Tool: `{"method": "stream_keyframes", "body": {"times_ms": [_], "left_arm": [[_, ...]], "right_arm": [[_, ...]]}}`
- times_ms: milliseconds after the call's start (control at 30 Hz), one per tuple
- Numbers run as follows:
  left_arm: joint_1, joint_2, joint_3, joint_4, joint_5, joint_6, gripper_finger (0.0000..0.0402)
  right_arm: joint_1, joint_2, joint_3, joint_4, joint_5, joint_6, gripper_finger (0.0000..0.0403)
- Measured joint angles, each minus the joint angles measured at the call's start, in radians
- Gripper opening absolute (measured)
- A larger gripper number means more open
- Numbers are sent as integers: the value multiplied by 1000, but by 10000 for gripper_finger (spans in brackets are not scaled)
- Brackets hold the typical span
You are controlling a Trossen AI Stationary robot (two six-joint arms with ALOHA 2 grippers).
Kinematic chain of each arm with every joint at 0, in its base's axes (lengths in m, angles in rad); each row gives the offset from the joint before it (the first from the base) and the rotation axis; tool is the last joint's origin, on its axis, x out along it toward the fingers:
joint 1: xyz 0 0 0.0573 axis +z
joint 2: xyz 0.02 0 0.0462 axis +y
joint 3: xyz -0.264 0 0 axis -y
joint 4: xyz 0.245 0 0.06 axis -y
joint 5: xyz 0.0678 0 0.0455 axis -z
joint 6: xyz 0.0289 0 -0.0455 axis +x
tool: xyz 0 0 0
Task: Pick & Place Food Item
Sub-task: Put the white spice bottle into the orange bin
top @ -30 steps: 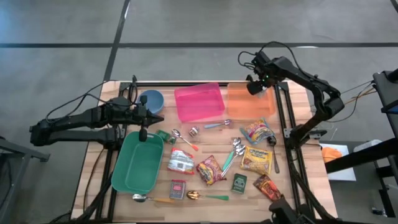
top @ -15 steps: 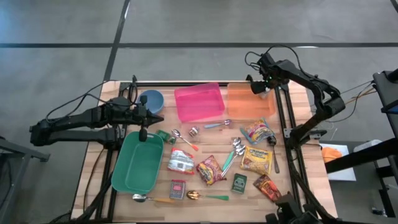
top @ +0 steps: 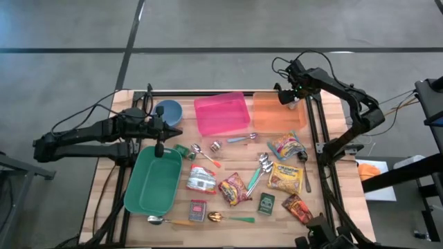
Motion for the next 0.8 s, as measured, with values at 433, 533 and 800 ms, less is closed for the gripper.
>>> {"method": "stream_keyframes", "body": {"times_ms": [433,533,800], "left_arm": [[0,0,0,0,0,-2,13],[0,0,0,0,0,-2,13],[0,0,0,0,0,-2,13]], "right_arm": [[-1,6,-7,-4,-4,7,291],[-1,5,-8,-3,-4,1,313],[0,5,-8,-6,-3,-7,324]]}}
